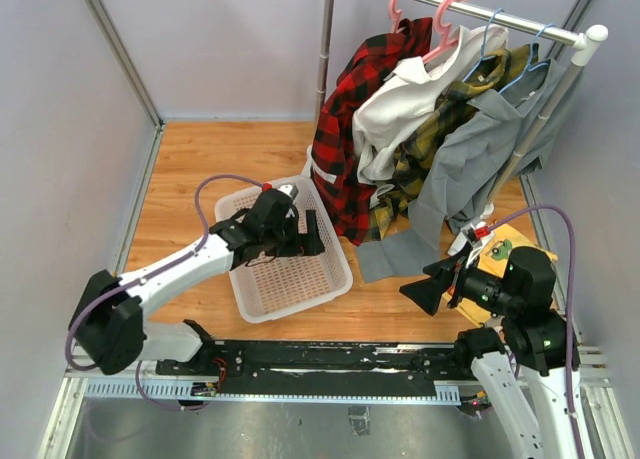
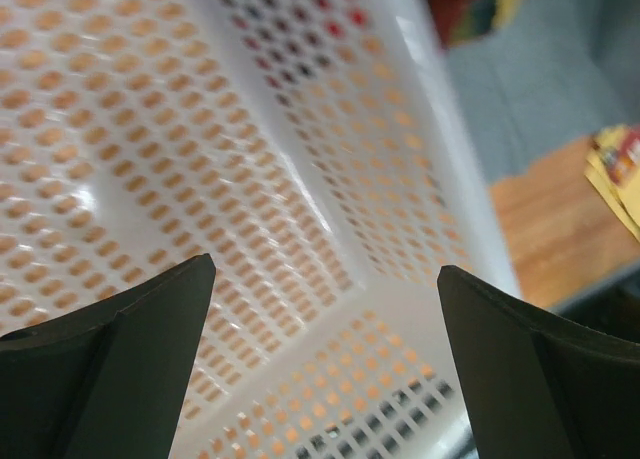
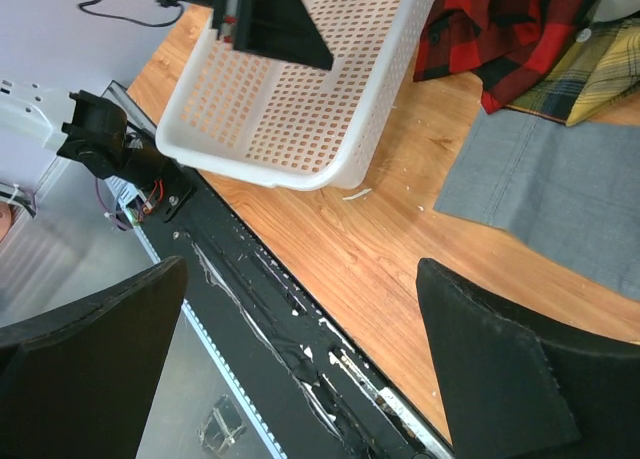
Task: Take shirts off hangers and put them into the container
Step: Move the bin to the center of the board.
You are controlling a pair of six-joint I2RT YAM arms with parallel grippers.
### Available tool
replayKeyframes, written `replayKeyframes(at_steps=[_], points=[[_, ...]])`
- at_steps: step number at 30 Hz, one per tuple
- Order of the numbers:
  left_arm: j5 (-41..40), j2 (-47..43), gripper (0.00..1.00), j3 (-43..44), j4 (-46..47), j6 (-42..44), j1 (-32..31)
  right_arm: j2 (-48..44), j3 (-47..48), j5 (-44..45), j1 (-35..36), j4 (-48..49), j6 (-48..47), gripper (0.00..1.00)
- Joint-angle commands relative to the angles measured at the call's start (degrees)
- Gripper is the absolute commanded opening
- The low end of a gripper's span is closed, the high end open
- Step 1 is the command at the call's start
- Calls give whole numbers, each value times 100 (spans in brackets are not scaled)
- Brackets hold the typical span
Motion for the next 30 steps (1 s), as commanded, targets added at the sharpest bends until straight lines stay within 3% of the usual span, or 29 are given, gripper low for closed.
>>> replayKeyframes(at_steps=[1,7,10,13,16,22,27,30], points=[[-181,474,100,55,429,101,796,17,230,-38,-116,-53,-5,98],[-13,1208,100,283,705,314,2412,-102,441,58,-135,-549,-209,98],[-300,1623,100,664,639,634,2999,-208,523,226,-142,-831,-281,98],[40,2200,100,1184,511,732,3758,-291,606,316,-148,-1006,-317,98],[-35,2610,100,1776,288,959,4119,-294,709,312,-145,-1215,-396,98],[134,2979,100,3112,-475,1531,4227,-259,690,166,-150,-1588,-665,98],[665,2039,100,2623,-305,1627,3895,-180,550,170,-146,-1461,-662,98],[924,1344,100,2158,-255,1726,3066,-139,493,251,-150,-1225,-611,98]])
